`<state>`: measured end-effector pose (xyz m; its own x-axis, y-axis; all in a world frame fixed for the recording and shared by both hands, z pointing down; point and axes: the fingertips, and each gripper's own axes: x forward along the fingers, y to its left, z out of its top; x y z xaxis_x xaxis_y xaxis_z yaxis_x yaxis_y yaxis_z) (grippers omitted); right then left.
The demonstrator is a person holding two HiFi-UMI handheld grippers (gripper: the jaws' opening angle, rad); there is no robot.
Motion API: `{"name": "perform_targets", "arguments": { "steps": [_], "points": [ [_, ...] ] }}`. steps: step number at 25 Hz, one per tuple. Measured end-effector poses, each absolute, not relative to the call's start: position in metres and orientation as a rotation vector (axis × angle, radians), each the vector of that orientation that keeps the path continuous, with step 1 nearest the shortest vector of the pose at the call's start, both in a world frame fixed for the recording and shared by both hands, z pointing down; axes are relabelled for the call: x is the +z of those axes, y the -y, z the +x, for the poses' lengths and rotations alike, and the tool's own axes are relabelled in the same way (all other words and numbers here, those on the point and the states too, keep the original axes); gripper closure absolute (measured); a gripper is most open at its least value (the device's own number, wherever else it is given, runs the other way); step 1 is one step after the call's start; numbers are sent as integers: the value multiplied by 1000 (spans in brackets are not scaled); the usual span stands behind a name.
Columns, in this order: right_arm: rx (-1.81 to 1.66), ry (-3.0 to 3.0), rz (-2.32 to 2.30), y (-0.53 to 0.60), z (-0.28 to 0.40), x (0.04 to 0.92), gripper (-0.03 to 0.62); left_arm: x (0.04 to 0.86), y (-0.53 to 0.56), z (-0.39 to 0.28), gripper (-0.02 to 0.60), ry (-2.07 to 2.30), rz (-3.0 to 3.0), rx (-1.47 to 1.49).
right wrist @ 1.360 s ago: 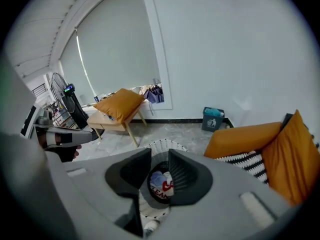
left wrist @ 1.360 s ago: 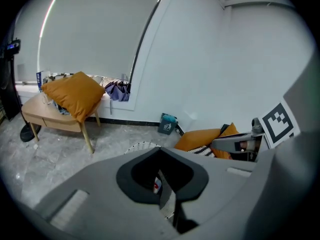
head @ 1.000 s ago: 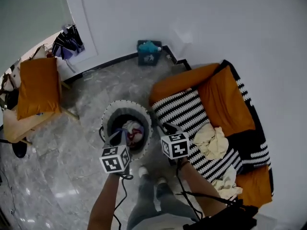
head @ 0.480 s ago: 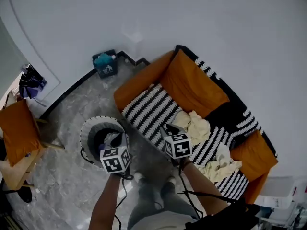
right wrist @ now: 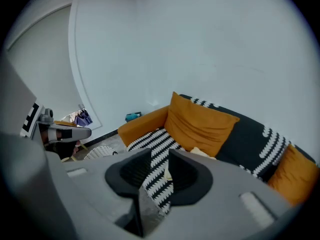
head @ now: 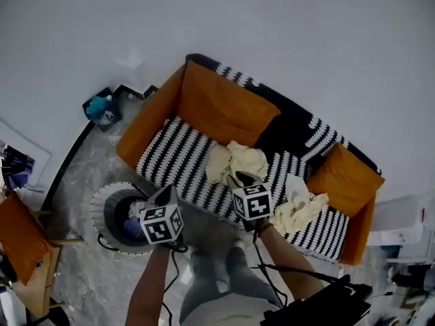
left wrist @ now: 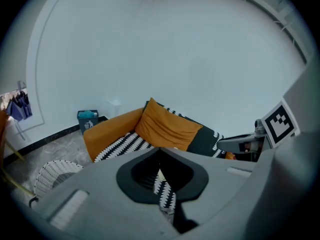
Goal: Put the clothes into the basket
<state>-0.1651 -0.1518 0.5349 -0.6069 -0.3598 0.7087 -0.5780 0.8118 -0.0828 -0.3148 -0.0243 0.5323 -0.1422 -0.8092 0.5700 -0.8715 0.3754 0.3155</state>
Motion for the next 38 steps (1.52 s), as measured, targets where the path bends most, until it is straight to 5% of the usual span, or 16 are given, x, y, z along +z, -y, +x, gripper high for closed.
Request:
{"name": "perform_targets", "arguments": {
  "steps": [25, 38],
  "points": [
    [802, 1962, 1336, 213, 181, 590, 480, 577, 181, -37, 586, 1481, 1861, 441],
    [988, 1766, 1514, 201, 287, 682, 480, 633, 184, 45, 586, 1335, 1869, 565]
  ]
}}
